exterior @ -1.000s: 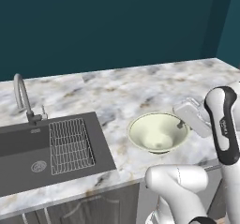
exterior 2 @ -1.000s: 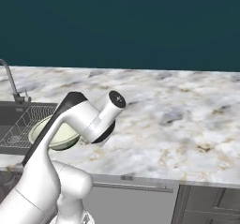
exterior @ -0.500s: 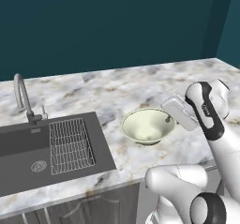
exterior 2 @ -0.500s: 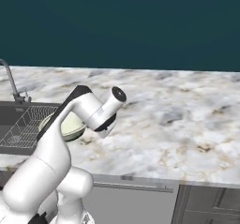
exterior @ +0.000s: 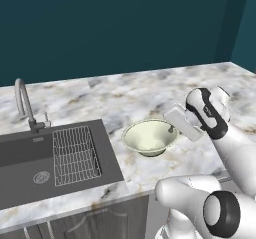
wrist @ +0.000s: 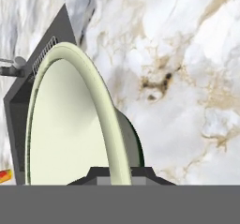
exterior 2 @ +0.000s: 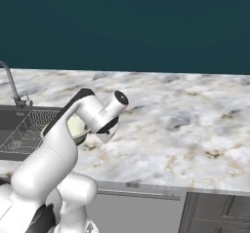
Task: Pick the cup and bowl from the counter and place them on the counter next to the sink.
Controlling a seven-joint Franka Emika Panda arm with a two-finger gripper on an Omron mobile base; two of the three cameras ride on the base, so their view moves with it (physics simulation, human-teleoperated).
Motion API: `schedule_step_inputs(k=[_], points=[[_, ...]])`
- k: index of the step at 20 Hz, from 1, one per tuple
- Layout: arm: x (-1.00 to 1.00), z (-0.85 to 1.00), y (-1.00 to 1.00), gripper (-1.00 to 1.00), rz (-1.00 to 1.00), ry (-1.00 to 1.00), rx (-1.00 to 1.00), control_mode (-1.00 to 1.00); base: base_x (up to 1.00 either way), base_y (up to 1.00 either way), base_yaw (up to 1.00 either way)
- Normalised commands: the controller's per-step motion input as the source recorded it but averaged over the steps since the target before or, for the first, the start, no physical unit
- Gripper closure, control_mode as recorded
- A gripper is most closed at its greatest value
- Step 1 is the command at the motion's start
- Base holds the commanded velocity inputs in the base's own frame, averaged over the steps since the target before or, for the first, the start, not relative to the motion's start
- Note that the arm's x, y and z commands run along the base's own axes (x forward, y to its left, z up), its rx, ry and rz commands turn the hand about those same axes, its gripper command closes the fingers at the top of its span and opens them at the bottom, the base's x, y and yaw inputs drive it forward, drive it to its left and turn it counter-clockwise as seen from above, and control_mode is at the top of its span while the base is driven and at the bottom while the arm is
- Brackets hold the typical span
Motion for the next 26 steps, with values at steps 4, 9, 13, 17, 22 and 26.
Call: schedule_step_inputs(k=[4,9,13,17,22,26], points=[[0.01,-0.4,0.24,1.0,0.0,0.0,0.0,-1.0,0.0,0.0,0.0],[0.0,-0.39,0.24,1.0,0.0,0.0,0.0,-1.0,0.0,0.0,0.0],[0.07,-0.39,0.26,1.0,0.0,0.0,0.0,-1.0,0.0,0.0,0.0],[0.22,-0.34,0.09,1.0,0.0,0.0,0.0,-1.0,0.0,0.0,0.0],[0.31,-0.38,0.0,1.0,0.0,0.0,0.0,-1.0,0.0,0.0,0.0],[0.33,-0.37,0.0,1.0,0.0,0.0,0.0,-1.0,0.0,0.0,0.0]])
